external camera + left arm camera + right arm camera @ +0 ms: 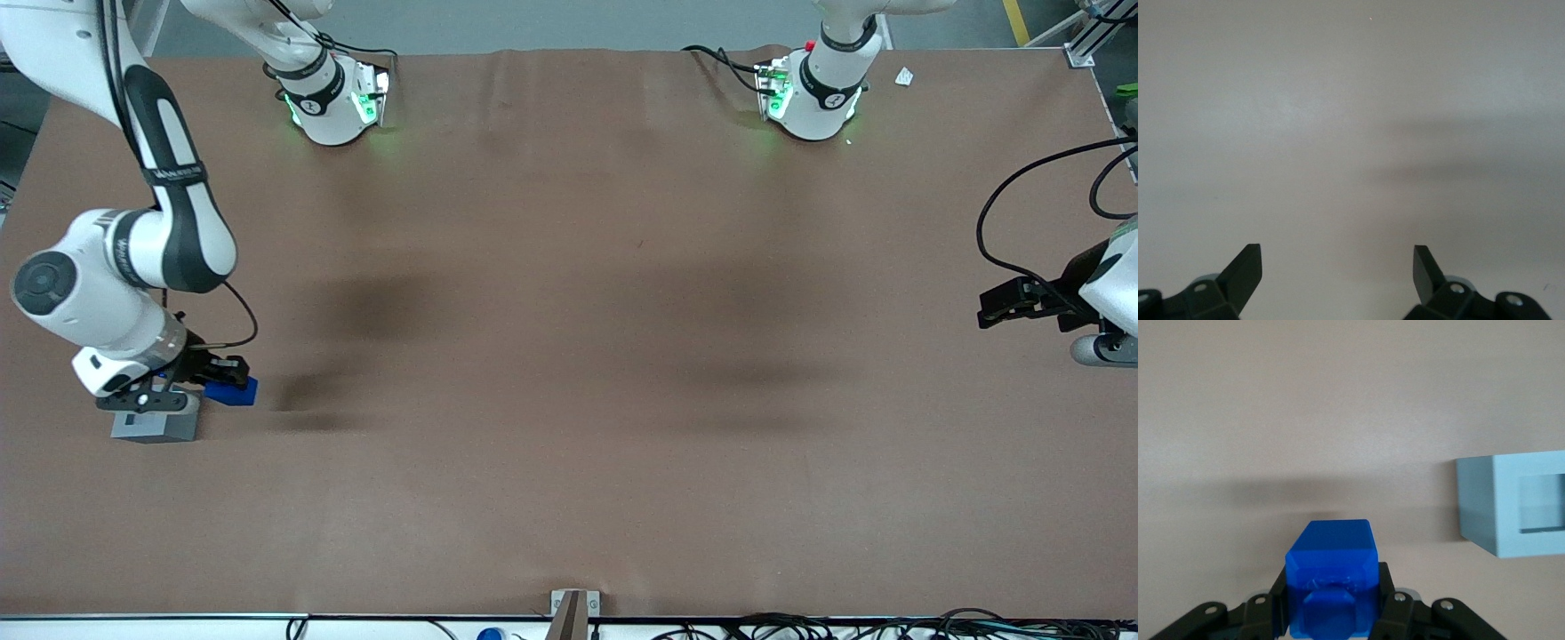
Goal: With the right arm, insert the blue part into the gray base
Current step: 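Align the held blue block above the recess of the gray base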
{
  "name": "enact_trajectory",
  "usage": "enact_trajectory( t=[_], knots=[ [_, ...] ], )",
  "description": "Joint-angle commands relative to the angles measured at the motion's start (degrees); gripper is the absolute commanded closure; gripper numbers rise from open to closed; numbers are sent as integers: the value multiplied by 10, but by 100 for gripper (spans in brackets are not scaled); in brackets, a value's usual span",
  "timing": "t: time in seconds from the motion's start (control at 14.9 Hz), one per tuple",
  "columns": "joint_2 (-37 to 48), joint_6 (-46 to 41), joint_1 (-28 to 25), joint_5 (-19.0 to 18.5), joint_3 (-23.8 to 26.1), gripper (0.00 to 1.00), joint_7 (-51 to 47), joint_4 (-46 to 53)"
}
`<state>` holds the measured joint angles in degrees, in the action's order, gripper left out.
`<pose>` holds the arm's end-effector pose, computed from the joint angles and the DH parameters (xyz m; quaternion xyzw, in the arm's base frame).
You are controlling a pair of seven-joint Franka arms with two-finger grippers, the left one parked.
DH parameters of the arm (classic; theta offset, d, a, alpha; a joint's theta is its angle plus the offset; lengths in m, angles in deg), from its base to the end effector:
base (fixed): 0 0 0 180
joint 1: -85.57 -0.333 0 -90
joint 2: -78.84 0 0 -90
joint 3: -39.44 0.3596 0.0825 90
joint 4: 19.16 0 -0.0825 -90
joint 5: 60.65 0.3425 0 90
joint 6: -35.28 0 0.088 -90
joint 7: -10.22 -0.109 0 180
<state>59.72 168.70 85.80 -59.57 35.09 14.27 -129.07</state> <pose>0.6082 -0.0443 0.3927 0.9992 -0.0083 0.0383 0.0081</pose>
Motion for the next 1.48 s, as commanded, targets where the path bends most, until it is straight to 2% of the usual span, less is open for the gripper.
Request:
enact_trajectory(
  t=[0.0,0.2,0.54,0.74,1.41],
  knots=[
    [24,-42,15,-7,5,83,10,14],
    [29,-74,20,-8,-2,83,35,39],
    [26,-82,23,-8,-54,83,123,57],
    [19,-81,23,-4,-75,82,126,64],
    [-64,-76,56,19,-87,82,187,123]
  ],
)
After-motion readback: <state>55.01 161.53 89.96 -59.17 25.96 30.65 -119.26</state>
